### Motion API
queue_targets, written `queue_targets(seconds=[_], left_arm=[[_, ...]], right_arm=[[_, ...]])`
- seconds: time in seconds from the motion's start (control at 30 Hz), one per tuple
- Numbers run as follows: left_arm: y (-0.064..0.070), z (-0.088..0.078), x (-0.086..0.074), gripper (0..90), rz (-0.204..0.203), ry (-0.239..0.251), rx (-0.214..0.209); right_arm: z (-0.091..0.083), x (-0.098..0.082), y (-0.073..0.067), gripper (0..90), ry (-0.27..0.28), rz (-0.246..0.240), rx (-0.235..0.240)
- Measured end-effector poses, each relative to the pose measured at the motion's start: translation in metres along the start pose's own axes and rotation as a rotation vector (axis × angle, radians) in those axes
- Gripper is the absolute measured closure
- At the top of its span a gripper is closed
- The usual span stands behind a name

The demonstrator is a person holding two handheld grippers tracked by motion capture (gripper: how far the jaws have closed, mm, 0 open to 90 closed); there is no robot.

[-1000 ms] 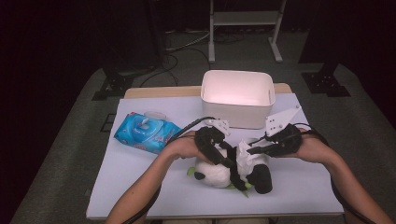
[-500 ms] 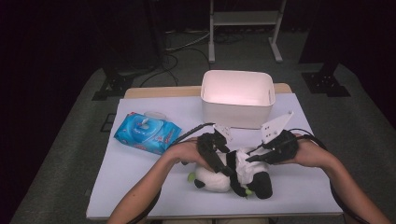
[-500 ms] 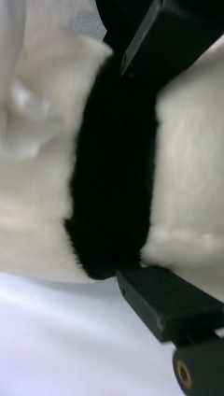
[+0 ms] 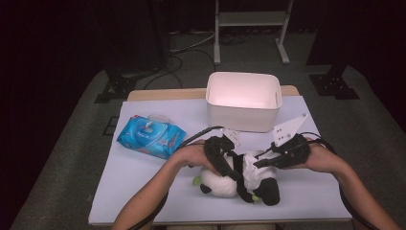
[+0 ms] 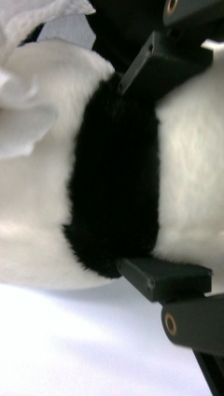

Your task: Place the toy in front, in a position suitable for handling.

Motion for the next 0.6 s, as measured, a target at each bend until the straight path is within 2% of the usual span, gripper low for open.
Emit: queue_targets(seconds=[0.07, 0.13, 0.23, 0.27, 0.33, 0.37, 0.47, 0.6], left_arm=[[-0.001, -0.007, 0.004, 26.9, 0.019, 0.009, 0.039], [-0.003, -0.013, 0.007, 27.1, 0.044, 0.005, 0.096], [-0.005, -0.015, 0.010, 27.0, 0.080, -0.009, 0.155], [-0.005, -0.014, 0.009, 26.9, 0.077, -0.012, 0.159], [-0.004, -0.009, 0.005, 25.5, 0.072, -0.021, 0.155], [-0.003, -0.007, 0.001, 24.7, 0.063, -0.010, 0.152], [-0.001, -0.008, -0.006, 20.5, 0.051, 0.020, 0.156], [0.004, -0.013, -0.011, 11.3, 0.028, 0.013, 0.183]], right_arm=[[-0.004, 0.003, 0.002, 79.3, 0.004, -0.003, -0.026], [-0.008, 0.007, 0.005, 79.3, 0.010, -0.009, -0.048], [-0.011, 0.011, 0.011, 79.2, 0.004, 0.000, -0.076], [-0.009, 0.011, 0.015, 79.2, -0.005, 0.003, -0.091], [-0.003, 0.011, 0.018, 79.2, -0.019, 0.009, -0.088], [-0.001, 0.011, 0.018, 79.2, -0.020, 0.008, -0.085], [0.008, 0.010, 0.019, 79.2, -0.028, 0.014, -0.070], [0.011, 0.010, 0.014, 79.2, -0.043, 0.018, -0.068]])
Point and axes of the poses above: each handheld gripper's, and its own axes: z roughly forward along the jaws, x roughly out of its top, y roughly to its right, the point moved 1 cm from there along z, roughly forward along the jaws, and after that the axes turned 12 degrees about x, right-handed, at the moved point
